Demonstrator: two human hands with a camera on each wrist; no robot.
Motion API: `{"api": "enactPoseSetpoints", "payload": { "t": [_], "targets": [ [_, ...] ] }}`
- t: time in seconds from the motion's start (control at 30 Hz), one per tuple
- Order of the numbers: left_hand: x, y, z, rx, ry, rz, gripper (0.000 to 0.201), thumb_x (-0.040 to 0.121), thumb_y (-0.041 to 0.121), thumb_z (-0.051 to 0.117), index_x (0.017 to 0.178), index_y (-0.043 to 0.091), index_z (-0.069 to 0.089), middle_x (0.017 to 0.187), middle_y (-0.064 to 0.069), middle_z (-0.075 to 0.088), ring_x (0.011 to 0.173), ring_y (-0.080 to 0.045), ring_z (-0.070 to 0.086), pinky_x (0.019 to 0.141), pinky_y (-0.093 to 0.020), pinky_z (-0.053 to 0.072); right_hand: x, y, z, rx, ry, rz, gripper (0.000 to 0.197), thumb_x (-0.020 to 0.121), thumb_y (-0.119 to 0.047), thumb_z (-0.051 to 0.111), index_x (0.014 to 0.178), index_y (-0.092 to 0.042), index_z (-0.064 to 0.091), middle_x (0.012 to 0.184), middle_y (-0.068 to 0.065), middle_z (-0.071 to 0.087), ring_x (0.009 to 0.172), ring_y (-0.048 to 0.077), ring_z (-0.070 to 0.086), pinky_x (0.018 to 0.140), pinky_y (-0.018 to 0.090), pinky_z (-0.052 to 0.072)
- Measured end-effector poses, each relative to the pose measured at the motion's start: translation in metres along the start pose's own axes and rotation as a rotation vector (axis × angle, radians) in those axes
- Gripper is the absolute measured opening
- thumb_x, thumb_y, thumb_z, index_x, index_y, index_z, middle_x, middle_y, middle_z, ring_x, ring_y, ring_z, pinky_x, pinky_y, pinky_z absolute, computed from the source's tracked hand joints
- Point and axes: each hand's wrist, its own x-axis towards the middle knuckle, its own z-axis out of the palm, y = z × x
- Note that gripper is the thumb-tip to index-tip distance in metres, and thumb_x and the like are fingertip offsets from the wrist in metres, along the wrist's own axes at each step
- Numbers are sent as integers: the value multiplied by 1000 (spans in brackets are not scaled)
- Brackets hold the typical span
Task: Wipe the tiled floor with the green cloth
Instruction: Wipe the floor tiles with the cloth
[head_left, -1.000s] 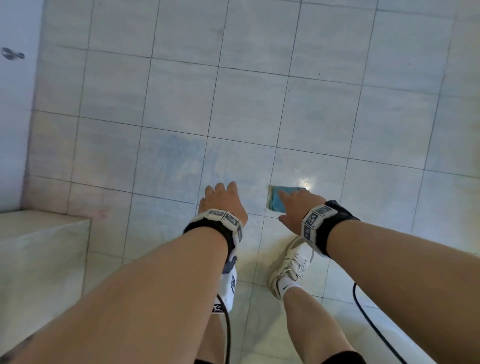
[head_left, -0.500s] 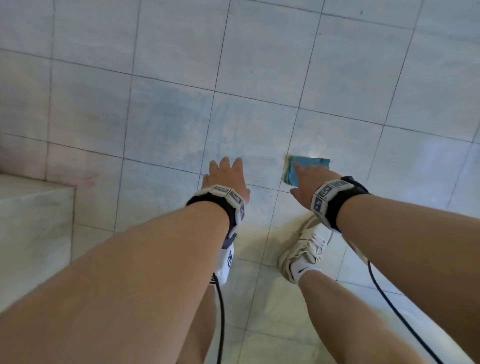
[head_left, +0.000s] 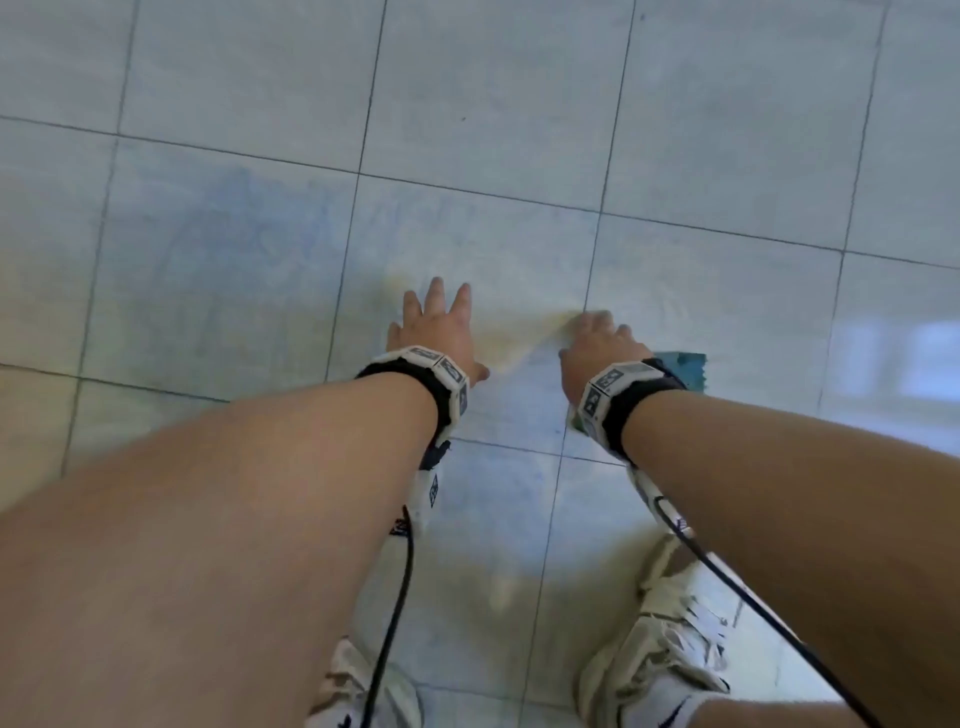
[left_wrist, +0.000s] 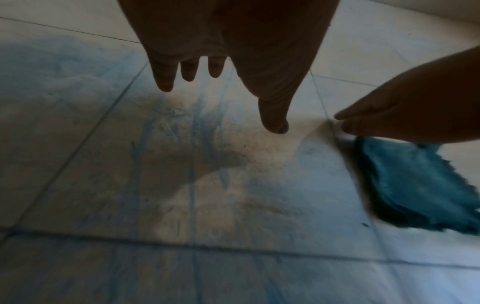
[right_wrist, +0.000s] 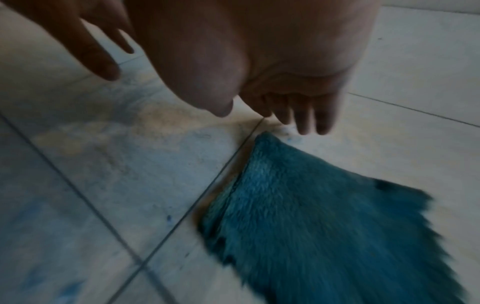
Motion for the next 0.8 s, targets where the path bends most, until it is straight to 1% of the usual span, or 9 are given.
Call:
{"api": "enactPoseSetpoints", "payload": {
  "t": [0.1,0.2,0.27,0.37,0.43,0.53,0.6,0.7,0.8],
  "targets": [
    [38,-6,1,16,108,43,106,83,50,72,158,28,-1,165,-3,-8,150,-35,-1,120,-50,19,22,-19,2,-110,157,-165,69,106,-33,35,157,-7,-3,164,20,-2,143,47,24,110,51,37],
    [58,-12,-5,46,254,100,102,86,53,67,158,27,-1,165,-3,-6,150,-35,2,119,-46,18,27,-21,-6,10,280,-107,76,102,-41,40,158,-13,-3,165,13,-11,150,39,11,115,48,33],
    [53,-17,-7,65,269,126,99,88,53,64,158,27,-1,165,-4,-5,150,-35,4,120,-46,19,14,-12,-6,11,308,-75,77,101,-43,42,158,-13,0,166,12,-10,151,36,10,116,48,31],
    [37,-21,3,47,182,69,102,87,51,66,157,29,-4,165,-4,-9,150,-36,0,120,-49,18,-10,6,3,-38,231,56,77,100,-41,43,159,-13,2,166,13,-6,148,38,18,111,51,36],
    [35,-25,12,44,159,51,106,85,51,69,157,30,-6,164,-4,-11,150,-37,-1,119,-50,19,-13,12,20,-32,99,263,79,100,-40,45,159,-12,0,165,17,-7,146,44,18,110,57,35],
    [44,-36,22,66,190,70,108,83,53,70,157,28,-5,164,-4,-11,150,-37,-1,118,-51,21,-6,3,40,48,-105,520,99,94,-36,58,157,-14,-15,163,24,-12,146,52,13,109,66,29],
    [48,-47,17,28,212,62,107,83,51,71,157,28,-2,164,-4,-9,149,-37,0,118,-51,20,1,-12,40,141,-129,559,108,93,-33,63,154,-11,-23,162,26,-12,147,50,11,111,65,26],
    [39,-63,5,-38,203,44,108,83,50,72,157,28,-3,165,-4,-8,150,-36,-1,120,-51,17,-9,-36,26,189,-57,373,100,96,-28,57,154,-15,-24,163,21,-16,148,50,4,113,62,25],
    [32,-88,-3,-39,206,23,110,83,53,72,157,29,-6,165,-3,-10,150,-35,-1,120,-50,17,-18,-63,18,108,76,-126,87,100,-46,42,157,-19,-18,166,7,-14,152,39,-3,119,51,21]
  ]
}}
